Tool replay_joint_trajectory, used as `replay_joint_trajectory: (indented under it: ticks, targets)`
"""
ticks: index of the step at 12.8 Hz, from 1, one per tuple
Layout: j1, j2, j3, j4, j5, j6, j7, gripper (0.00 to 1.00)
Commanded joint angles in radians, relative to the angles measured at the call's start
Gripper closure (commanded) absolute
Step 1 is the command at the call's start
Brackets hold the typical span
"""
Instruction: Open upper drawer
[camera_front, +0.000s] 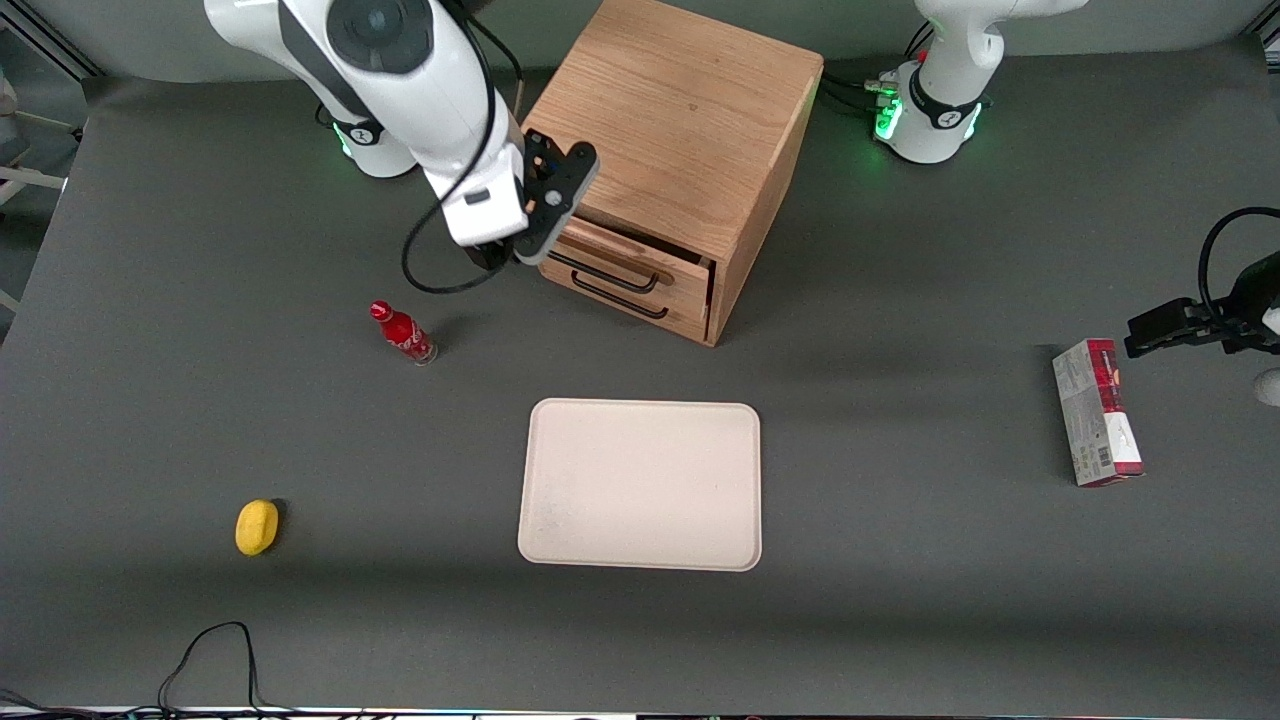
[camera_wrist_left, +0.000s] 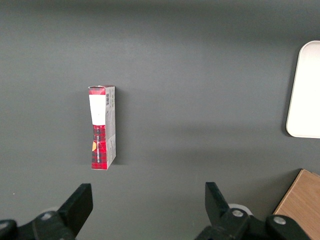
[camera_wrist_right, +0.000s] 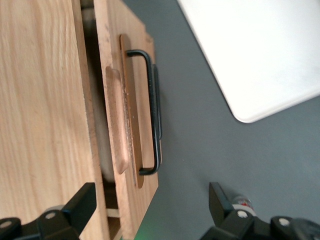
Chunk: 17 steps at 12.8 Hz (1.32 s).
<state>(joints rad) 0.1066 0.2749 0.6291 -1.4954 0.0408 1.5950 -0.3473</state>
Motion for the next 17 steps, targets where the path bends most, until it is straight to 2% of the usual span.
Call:
replay_joint_trajectory:
  ticks: [1, 3, 11, 17]
  targets:
    - [-0.007, 0.137, 0.011, 0.046, 0.024, -0.006, -0.116, 0.00]
    - [0.005, 0.205, 0.012, 0.043, 0.021, 0.023, -0.114, 0.00]
    - [0.028, 0.265, 0.011, 0.023, 0.008, 0.112, -0.102, 0.00]
    - [0.022, 0.326, 0.004, 0.073, -0.087, 0.129, -0.111, 0.00]
